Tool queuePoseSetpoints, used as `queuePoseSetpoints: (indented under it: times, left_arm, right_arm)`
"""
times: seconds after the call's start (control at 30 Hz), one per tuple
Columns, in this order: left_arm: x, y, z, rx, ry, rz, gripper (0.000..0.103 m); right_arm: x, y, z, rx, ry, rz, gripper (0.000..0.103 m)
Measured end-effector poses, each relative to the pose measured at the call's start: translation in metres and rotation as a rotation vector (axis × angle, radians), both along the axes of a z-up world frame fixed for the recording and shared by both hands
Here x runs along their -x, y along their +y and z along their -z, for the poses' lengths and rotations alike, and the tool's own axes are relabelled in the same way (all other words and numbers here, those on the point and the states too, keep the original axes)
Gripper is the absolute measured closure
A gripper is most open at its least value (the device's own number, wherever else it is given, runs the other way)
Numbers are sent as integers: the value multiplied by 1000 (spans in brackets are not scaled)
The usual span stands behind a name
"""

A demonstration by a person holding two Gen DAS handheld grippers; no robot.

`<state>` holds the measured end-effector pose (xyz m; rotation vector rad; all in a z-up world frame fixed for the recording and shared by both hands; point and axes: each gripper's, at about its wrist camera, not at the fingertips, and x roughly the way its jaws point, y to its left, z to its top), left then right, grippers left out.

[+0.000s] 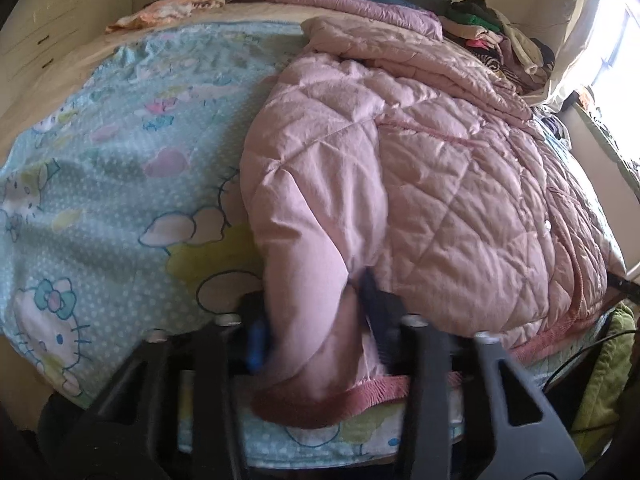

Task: Fold large clothes
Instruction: 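Grasp the jacket hem with both tools, then lift the hem with both tools and fold it toward the collar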

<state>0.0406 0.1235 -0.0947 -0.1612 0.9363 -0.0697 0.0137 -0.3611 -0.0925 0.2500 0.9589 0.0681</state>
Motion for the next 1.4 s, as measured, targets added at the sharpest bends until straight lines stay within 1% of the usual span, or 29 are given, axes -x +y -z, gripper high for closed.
queuePoseSetpoints:
  times: [0.1,0.17,0.33,0.5,0.63,0.8,0.93,1.13,1.4]
  left_arm:
    - [0,0,-12,4,-35,0,93]
    - [-1,0,-25,14,-71,1,94]
    - [-8,-2,-57,36,-160,0,95]
    - [-25,-6,-89,59,-241,-1,95]
    - [-40,-9,-108,78,-281,-16,95]
    - [-61,-7,-125,96,-310,-45,95]
    - [-74,-4,-134,102,-326,-70,95]
    - [-94,3,-149,111,-346,-108,95]
    - [-116,-4,-170,80,-371,-141,94]
  right_arm:
    - [2,-1,-19,-48,-75,-1,83]
    - [1,-3,-30,-71,-113,-3,84]
    - [-5,-2,-59,-105,-202,-24,85]
    - [-20,1,-91,-139,-288,-49,85]
    - [-34,5,-113,-150,-356,-62,85]
    - [-49,7,-134,-158,-410,-64,85]
    - [-62,-1,-146,-206,-445,-30,86]
    - [-80,-8,-162,-236,-476,6,86]
    - [-99,-10,-175,-249,-490,39,86]
